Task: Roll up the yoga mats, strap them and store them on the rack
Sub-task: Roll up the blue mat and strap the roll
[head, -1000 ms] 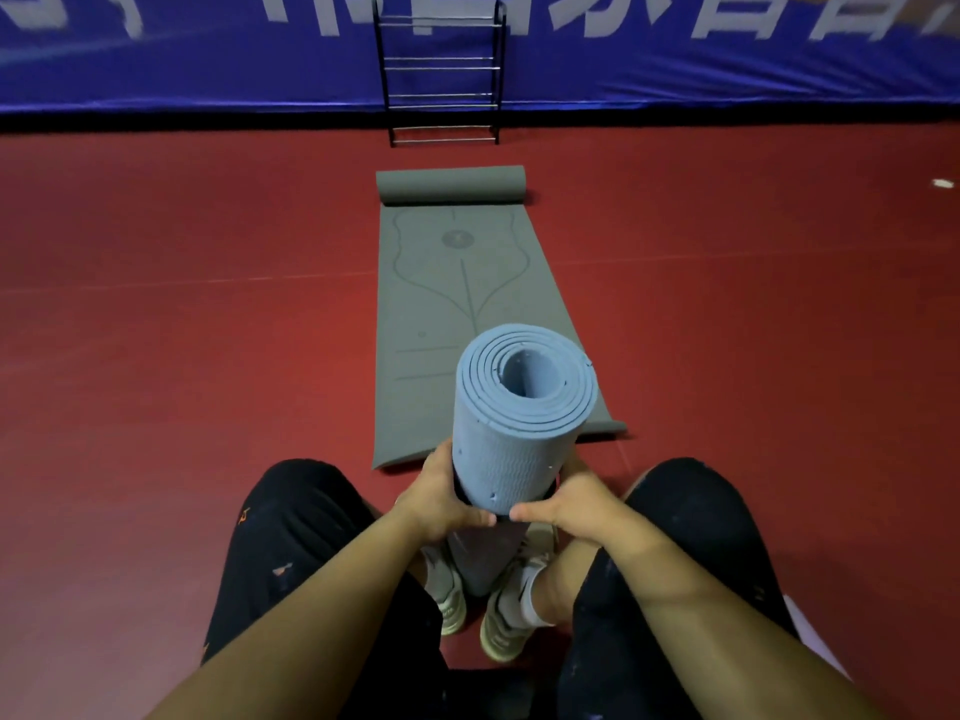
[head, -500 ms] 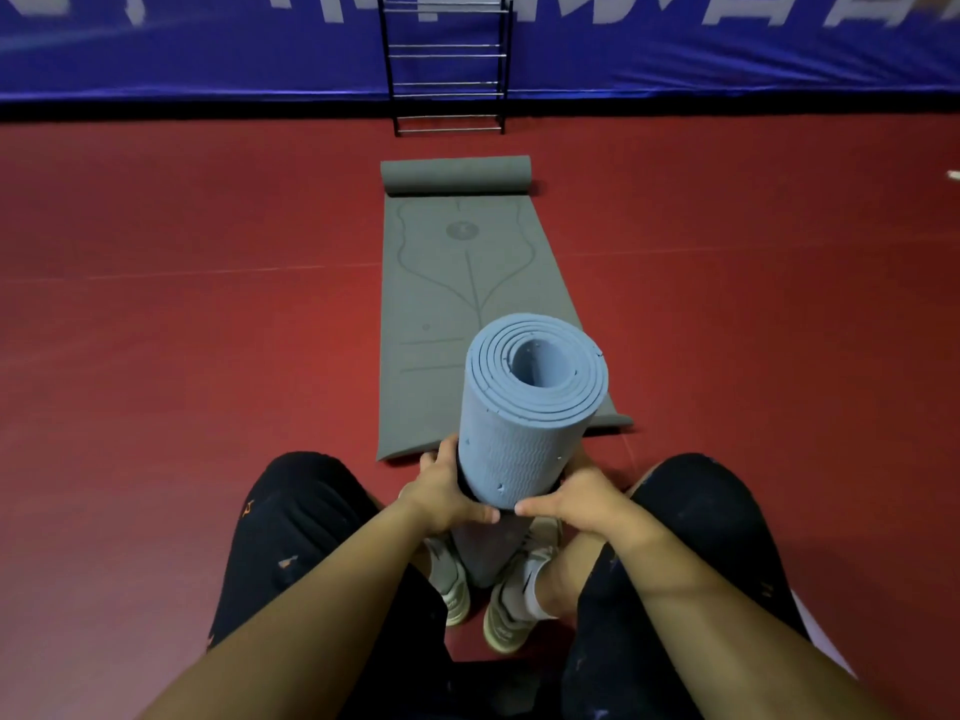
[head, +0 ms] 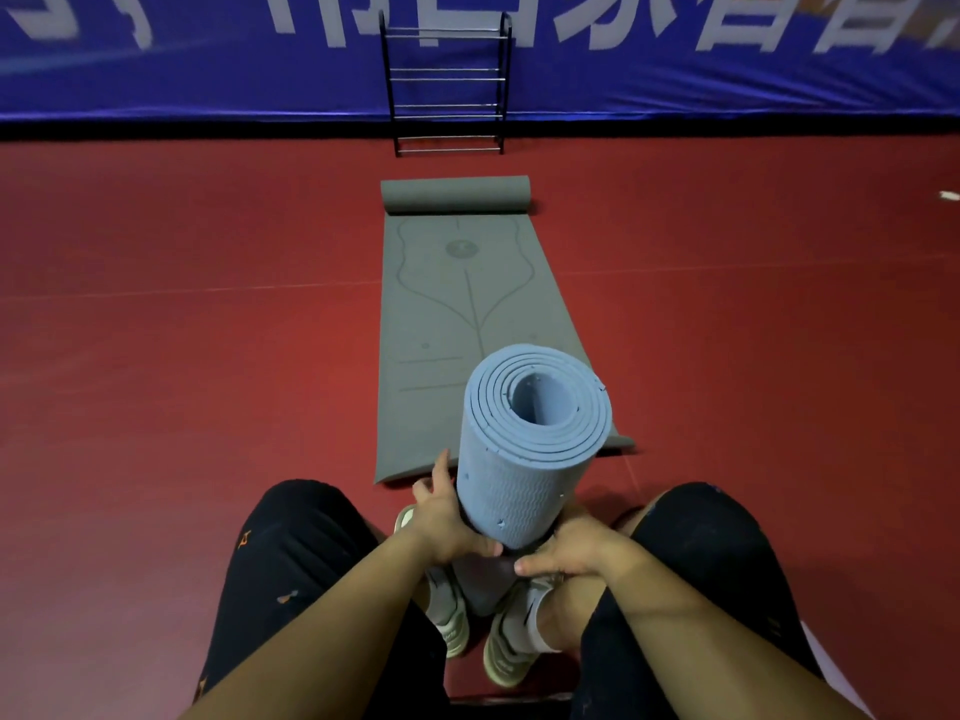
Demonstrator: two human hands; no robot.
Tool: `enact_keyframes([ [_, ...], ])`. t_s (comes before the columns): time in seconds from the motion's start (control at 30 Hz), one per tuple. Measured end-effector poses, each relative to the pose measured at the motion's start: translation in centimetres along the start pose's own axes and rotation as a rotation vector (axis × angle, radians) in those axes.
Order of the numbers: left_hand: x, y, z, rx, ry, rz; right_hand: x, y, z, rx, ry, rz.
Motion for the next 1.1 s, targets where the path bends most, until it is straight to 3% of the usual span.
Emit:
enact_keyframes([
  [0.13, 0.2, 0.6, 0.0, 0.113, -0.004, 0.009, -1.1, -0.5, 0.0, -0.114, 0.167, -0.147],
  [0.37, 1.1, -0.6, -0.6, -0.010, -0.105, -0.038, -0.3, -0.4, -0.4, -0.082, 0.058, -0.180],
  [0.5, 0.1, 1.3, -0.1, 0.204, 0.040, 0.052, -1.1, -1.2, -0.2, -0.150, 0.146, -0.227],
  [0.6, -0.2, 1.8, 0.3, 0.359, 0.040, 0.184, -1.2, -1.6, 0.1, -0.165, 0.143, -0.260],
  [0.8, -1.7, 3.2, 2.4, 0.440, 0.053, 0.303, -2.4, -3.0, 0.9, -0.214, 0.241, -0.349],
  [1.1, -7.3, 9.0, 6.3, 0.575, 0.192, 0.472, -9.5, -10.2, 3.1, -0.508, 0.457, -0.412],
])
Point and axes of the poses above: each hand's wrist, its own z-axis away from the middle knuckle, its own x-axis out of the palm, y = z × x, the point moved 8 cm from there along -z, towards the middle knuckle, and after that the axes turned 7 degrees about -x, right-handed, at the moved point
